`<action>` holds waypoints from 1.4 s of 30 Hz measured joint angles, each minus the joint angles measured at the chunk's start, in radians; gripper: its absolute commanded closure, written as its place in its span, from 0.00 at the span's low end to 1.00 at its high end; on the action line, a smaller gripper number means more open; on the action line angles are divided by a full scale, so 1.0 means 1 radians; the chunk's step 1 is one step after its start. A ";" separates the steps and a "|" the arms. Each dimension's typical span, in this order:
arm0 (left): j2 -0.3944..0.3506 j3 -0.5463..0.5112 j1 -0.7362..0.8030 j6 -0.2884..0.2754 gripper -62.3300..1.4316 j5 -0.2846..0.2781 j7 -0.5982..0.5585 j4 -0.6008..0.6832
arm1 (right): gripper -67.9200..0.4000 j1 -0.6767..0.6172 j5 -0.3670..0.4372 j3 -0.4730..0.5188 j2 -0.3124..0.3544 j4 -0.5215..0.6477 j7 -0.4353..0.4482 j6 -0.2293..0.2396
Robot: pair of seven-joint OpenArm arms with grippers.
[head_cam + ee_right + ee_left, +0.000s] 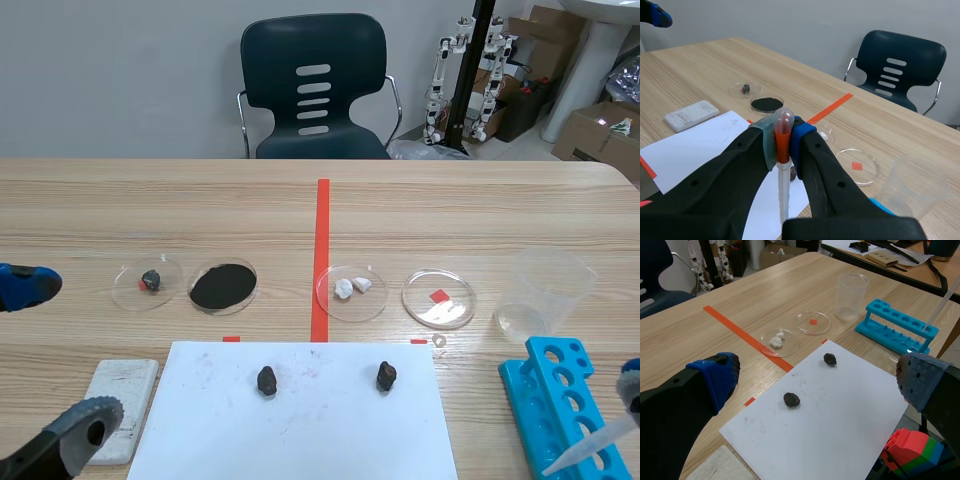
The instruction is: Draw acid from the petri dish
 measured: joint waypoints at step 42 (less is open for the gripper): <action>0.000 0.000 0.000 0.000 0.00 0.000 0.000 0.000 | 0.98 0.547 0.000 -0.127 -0.003 -0.058 -0.370 0.058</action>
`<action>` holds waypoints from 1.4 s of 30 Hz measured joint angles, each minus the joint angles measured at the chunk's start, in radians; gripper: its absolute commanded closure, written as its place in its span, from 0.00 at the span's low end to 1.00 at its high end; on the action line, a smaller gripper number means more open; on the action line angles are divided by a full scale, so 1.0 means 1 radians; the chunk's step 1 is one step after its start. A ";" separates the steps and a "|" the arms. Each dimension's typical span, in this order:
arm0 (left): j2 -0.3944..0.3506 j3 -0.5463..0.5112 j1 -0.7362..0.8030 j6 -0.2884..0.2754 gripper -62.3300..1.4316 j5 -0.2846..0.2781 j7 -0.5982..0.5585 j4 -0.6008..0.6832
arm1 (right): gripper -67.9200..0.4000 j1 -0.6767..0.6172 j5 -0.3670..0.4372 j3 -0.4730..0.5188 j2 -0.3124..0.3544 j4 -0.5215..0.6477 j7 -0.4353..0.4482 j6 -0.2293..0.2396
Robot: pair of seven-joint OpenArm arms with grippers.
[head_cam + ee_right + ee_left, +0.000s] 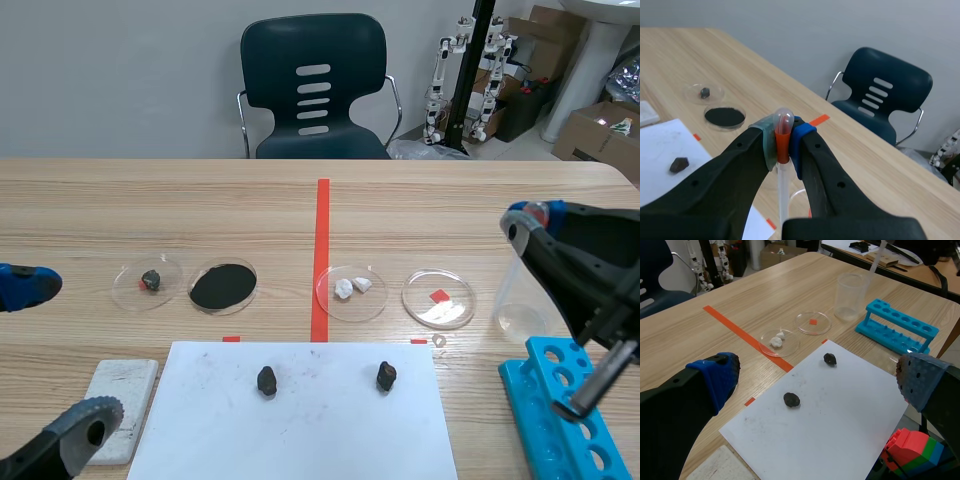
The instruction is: Draw acid from the petri dish
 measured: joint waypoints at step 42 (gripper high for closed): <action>0.000 0.000 0.000 0.000 0.00 0.000 0.000 0.000 | 0.98 0.489 0.311 -0.499 -0.048 -0.591 0.029 -0.479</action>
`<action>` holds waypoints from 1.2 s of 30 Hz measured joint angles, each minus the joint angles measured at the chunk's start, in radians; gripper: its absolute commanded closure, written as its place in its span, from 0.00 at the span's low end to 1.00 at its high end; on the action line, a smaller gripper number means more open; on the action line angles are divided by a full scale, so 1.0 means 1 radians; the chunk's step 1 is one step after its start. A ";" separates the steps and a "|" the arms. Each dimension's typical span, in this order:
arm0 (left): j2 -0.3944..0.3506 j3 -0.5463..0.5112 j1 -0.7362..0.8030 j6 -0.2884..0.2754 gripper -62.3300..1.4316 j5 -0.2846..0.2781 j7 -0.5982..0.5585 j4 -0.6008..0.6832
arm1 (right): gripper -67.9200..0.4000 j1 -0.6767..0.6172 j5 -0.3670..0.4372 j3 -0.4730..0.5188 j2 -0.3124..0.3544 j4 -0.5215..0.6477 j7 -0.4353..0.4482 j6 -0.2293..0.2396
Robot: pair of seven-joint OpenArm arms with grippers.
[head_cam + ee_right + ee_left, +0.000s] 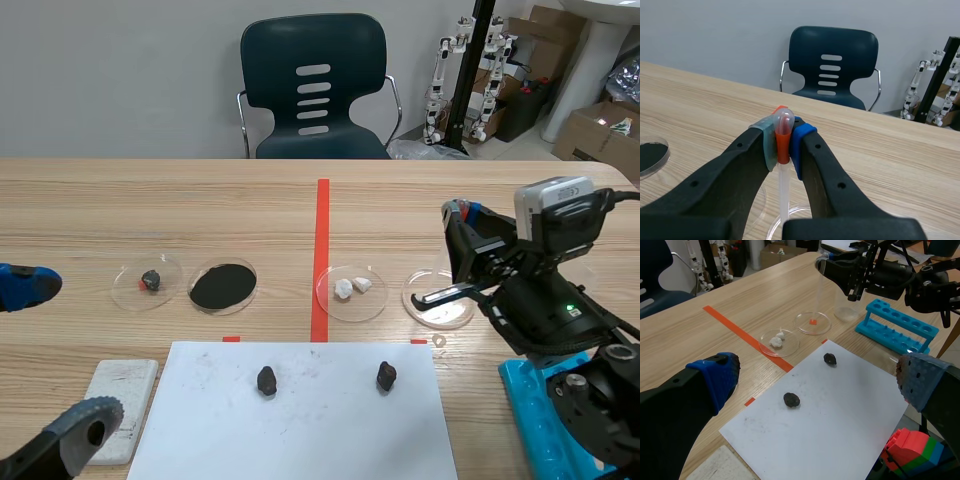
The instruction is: Draw acid from the petri dish
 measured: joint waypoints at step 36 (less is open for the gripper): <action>0.000 0.000 0.000 0.000 0.00 0.000 0.000 0.000 | 0.98 0.030 0.000 0.000 -0.016 -0.115 0.043 0.000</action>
